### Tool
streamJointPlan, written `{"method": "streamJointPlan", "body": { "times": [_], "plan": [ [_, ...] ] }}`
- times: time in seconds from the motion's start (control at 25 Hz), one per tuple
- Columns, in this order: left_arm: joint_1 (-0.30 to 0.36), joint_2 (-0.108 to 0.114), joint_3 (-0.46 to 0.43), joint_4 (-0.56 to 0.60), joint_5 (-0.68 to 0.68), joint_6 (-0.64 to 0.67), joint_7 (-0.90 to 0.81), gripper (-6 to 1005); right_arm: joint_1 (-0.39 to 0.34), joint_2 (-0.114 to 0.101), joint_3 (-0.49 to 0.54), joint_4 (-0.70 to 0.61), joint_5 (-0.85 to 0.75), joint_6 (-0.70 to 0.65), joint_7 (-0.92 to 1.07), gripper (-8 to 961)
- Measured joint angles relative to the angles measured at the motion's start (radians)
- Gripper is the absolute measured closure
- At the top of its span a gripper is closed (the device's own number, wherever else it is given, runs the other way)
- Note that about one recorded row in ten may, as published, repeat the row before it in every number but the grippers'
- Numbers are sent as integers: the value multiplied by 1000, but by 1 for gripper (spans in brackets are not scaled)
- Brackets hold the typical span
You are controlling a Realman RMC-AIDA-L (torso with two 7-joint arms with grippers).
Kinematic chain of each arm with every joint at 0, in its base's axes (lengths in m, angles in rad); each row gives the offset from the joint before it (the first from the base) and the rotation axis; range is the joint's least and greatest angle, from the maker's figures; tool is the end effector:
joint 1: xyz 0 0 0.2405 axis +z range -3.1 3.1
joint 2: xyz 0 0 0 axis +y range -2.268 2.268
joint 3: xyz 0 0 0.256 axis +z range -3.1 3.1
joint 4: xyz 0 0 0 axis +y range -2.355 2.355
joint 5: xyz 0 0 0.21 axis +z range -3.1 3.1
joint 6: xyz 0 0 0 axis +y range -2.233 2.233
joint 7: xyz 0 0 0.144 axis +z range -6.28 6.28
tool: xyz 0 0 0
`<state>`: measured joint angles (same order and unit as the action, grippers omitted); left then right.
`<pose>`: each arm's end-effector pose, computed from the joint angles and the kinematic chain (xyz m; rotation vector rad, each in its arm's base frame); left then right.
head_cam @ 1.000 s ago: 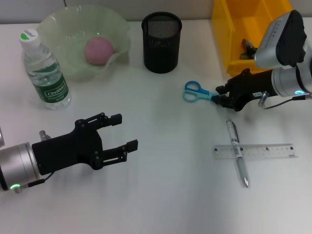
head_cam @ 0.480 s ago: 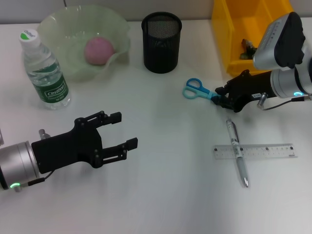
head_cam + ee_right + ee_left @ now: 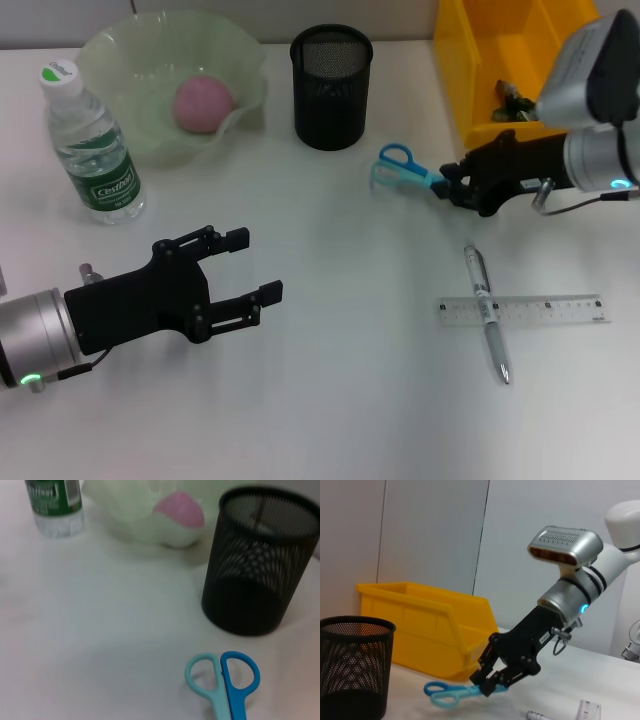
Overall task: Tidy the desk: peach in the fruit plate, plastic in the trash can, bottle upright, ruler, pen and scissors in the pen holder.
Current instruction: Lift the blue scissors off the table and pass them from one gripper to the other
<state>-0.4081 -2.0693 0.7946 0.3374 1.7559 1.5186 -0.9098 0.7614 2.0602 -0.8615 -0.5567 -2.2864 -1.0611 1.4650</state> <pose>-0.2965 0.2726 -0.0439 -2.6260 -0.4815 -0.8503 0.2527 0.4081 -0.0308 -2.6772 0.4386 0.0092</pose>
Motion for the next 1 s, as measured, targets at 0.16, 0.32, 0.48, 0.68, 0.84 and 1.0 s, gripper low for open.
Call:
{"method": "streamJointPlan", "body": {
  "times": [0.16, 0.32, 0.48, 0.68, 0.84, 1.0],
  "plan": [
    [-1, 0, 0, 0, -5, 0, -17, 207, -35, -1, 0, -59, 56, -68, 0, 753],
    [-5, 0, 0, 0, -16, 1, -40, 207, -75, -4, 1, -93, 117, -123, -20, 754],
    [-16, 0, 0, -10, -27, 1, -84, 207, -131, 0, 1, -120, 206, -165, -76, 756],
    [-27, 0, 0, -20, -43, 1, -130, 207, -199, 0, 1, -127, 347, -229, -169, 757],
    [-44, -1, 0, -54, -57, 2, -142, 207, -250, 2, 1, -119, 437, -271, -256, 759],
    [-58, -1, 0, -71, -63, -1, -168, 208, -287, 10, 1, -94, 498, -314, -364, 760]
  ]
}}
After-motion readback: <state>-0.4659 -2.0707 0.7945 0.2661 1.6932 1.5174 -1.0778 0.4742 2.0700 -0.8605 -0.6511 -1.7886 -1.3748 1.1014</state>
